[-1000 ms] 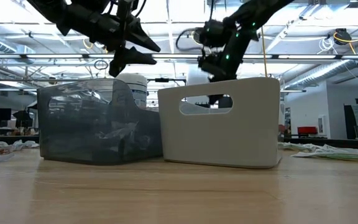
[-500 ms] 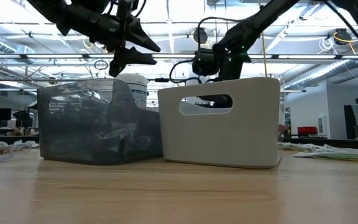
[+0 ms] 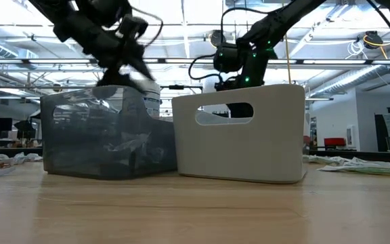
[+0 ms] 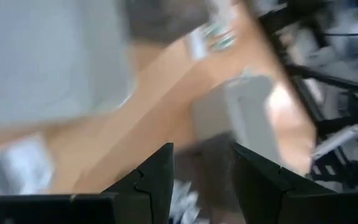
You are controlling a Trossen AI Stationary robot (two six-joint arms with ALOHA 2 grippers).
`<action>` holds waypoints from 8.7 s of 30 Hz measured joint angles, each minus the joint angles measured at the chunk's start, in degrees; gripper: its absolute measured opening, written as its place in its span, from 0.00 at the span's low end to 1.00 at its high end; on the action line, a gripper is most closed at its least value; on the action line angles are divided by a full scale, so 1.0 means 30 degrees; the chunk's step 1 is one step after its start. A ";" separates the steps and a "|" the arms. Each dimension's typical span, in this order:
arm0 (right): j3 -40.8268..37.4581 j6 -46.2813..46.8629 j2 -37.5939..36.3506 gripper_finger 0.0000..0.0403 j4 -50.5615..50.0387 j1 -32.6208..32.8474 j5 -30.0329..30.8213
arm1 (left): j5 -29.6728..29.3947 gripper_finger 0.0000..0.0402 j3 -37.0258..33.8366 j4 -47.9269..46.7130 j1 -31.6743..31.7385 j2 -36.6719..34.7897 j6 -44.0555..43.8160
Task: Pick & Place First Aid Supplies
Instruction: Put the black towelette pack into the top black bin
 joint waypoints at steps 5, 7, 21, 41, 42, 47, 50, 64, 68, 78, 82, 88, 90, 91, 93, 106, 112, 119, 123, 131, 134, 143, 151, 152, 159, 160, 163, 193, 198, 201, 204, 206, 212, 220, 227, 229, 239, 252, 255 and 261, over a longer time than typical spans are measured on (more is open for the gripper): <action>0.0009 -0.0219 0.0037 0.70 0.0314 -0.0078 -0.0032 | 0.0038 0.38 0.0013 -0.4708 0.0390 -0.0226 -0.2574; -0.0005 -0.0449 0.0037 0.73 0.0260 -0.0075 -0.0058 | 0.0038 0.38 -0.0007 -0.6846 0.0517 -0.0339 -0.3241; -0.0005 -0.2025 0.0037 0.74 0.0269 -0.0075 -0.0046 | -0.1313 0.38 -0.0008 -1.6595 0.0817 -0.1143 -0.4844; 0.0003 -0.2086 0.0037 0.74 0.0269 -0.0075 -0.0058 | -0.4228 0.38 -0.3736 -1.4425 0.1705 -0.1035 -0.5598; 0.0003 -0.2084 0.0037 0.74 0.0269 -0.0075 -0.0058 | -0.4297 0.38 -0.3981 -1.3992 0.1710 -0.1035 -0.5646; 0.0003 -0.2084 0.0037 0.73 0.0269 -0.0060 -0.0058 | -0.4324 0.38 -0.4777 -1.2824 0.1704 -0.1064 -0.5901; 0.0003 -0.2084 0.0037 0.73 0.0269 -0.0060 -0.0093 | -0.4476 0.36 -0.4811 -1.2830 0.1674 -0.1058 -0.5537; 0.0003 -0.1931 0.0030 0.73 0.0332 0.0020 -0.0090 | -0.4781 0.02 -0.4799 -1.2731 0.1695 -0.1139 -0.4301; 0.0003 -0.1629 -0.0113 0.73 0.0140 0.0020 -0.0109 | -0.3558 0.01 -0.4323 -1.1757 0.1695 -0.1880 -0.3415; 0.0010 -0.1749 -0.1809 0.73 0.0619 0.0020 -0.1277 | -0.0168 0.01 -0.4029 -0.6011 0.1695 -0.6017 0.1483; 0.0022 -0.1906 -0.2357 0.73 0.0862 0.0020 -0.2093 | 0.0643 0.01 -0.4029 -0.3549 0.1710 -0.7264 0.2700; 0.0010 -0.1727 -0.2352 0.73 0.1309 0.0165 -0.2417 | 0.3004 0.00 -0.4027 -0.0314 0.1786 -0.7689 0.3429; 0.0010 -0.1745 -0.2352 0.73 0.1614 0.0247 -0.3791 | 0.4049 0.00 -0.4033 0.1326 0.1850 -0.7468 0.3447; 0.0010 -0.1690 -0.2352 0.73 0.1872 0.0310 -0.4776 | 0.4492 0.00 -0.4022 0.2191 0.1860 -0.7325 0.3326; 0.0010 -0.1385 -0.2352 0.73 0.2825 0.0589 -0.6626 | 0.5337 0.00 -0.4029 0.3837 0.1919 -0.7017 0.3301; 0.0017 0.0293 -0.2819 0.73 0.8216 0.3060 -1.0615 | 0.6427 0.00 -0.3938 1.3635 0.1907 -0.1186 0.0782; 0.0010 0.0151 -0.2773 0.73 0.8465 0.3900 -1.0621 | 0.7530 0.00 -0.1978 1.3805 0.1689 0.1447 0.1090; 0.0010 -0.0351 -0.2954 0.71 0.8217 0.4369 -1.0621 | 0.8317 0.00 -0.0682 1.3583 0.1764 0.3069 0.1118; 0.0024 -0.0410 -0.3232 0.66 0.8028 0.4406 -1.0637 | 0.8351 0.00 -0.0656 1.3041 0.1797 0.3104 0.1094; 0.0016 -0.0419 -0.3564 0.47 0.7951 0.4552 -1.0638 | 0.8354 0.00 -0.0656 1.3056 0.1790 0.3089 0.0933; 0.0003 -0.0364 -0.3522 0.36 0.7869 0.4588 -1.0615 | 0.8351 0.00 -0.0656 1.3092 0.1790 0.3089 0.0622; 0.0003 -0.0489 -0.3547 0.02 0.7883 0.4741 -1.0580 | 0.8482 0.00 -0.0656 1.3005 0.1713 0.3077 0.0445; 0.0003 -0.0510 -0.3551 0.01 0.7907 0.4726 -1.0491 | 0.8376 0.16 -0.0663 1.2919 0.1945 0.3079 -0.1362; 0.0003 -0.0513 -0.3549 0.01 0.7877 0.4726 -1.0487 | 0.8360 0.20 -0.0663 1.2795 0.2017 0.3075 -0.1387; 0.0003 -0.0660 -0.3551 0.00 0.6443 0.4493 -1.0667 | 0.8531 0.47 -0.0663 1.2020 0.2876 0.3075 -0.2447; 0.0003 -0.0712 -0.3554 0.00 0.6158 0.4493 -1.0785 | 0.8559 0.50 -0.0663 1.1787 0.3013 0.3082 -0.2513; 0.0003 -0.0780 -0.3650 0.00 0.5211 0.4493 -1.1283 | 0.8736 0.56 -0.0663 1.1582 0.3378 0.3082 -0.2585; -0.1055 -0.1989 -0.2873 0.00 0.0310 -0.0929 -0.2018 | 0.9735 0.50 -0.0663 1.1504 0.3029 0.3082 -0.3212; -0.2872 -0.2005 -0.2899 0.00 0.2421 -0.1076 -0.2008 | 0.9495 0.50 -0.0663 1.1504 0.3029 0.3082 -0.3198; -0.3644 -0.2004 -0.2833 0.00 0.3114 -0.1139 -0.1946 | 0.9458 0.50 -0.0663 1.1503 0.3029 0.3082 -0.2960; -0.3779 -0.2014 -0.2884 0.03 0.3768 -0.1131 -0.1940 | 0.9458 0.50 -0.0663 1.1460 0.3071 0.3082 -0.2941; -0.3794 -0.1886 -0.2876 0.09 0.3649 -0.1117 -0.1953 | 0.9433 0.50 -0.0663 1.1058 0.3215 0.3082 -0.2936; -0.3801 -0.1865 -0.2957 0.32 0.3715 -0.0986 -0.2018 | 0.9224 0.50 -0.0663 0.8454 0.3822 0.3075 -0.3061; -0.3801 -0.1887 -0.2957 0.53 0.3661 -0.0978 -0.2048 | 0.7258 0.50 -0.0654 0.3245 0.4194 0.1143 -0.2969; -0.3801 -0.1940 -0.2957 0.57 0.3702 -0.0978 -0.2091 | 0.4801 0.50 -0.0663 -0.2633 0.3955 -0.1481 -0.2045; -0.3801 -0.2094 -0.2957 0.56 0.3708 -0.0978 -0.2095 | 0.4628 0.50 -0.0663 -0.4103 0.3719 -0.1911 -0.1336; -0.3801 -0.2586 -0.2964 0.57 0.4197 -0.0978 -0.2095 | 0.1005 0.50 -0.0670 -1.0833 0.2919 -0.2754 0.0379; -0.3801 -0.2571 -0.2964 0.56 0.4713 -0.0978 -0.2098 | -0.4227 0.50 -0.0670 -1.2704 0.2937 -0.2622 0.1967; -0.3796 -0.2530 -0.2964 0.56 0.4721 -0.0978 -0.2098 | -0.5193 0.50 -0.0670 -1.2699 0.3131 -0.2396 0.2624; -0.3793 -0.2382 -0.2964 0.55 0.4706 -0.0978 -0.2099 | -0.6364 0.50 -0.1104 -1.2237 0.3357 -0.1162 0.3129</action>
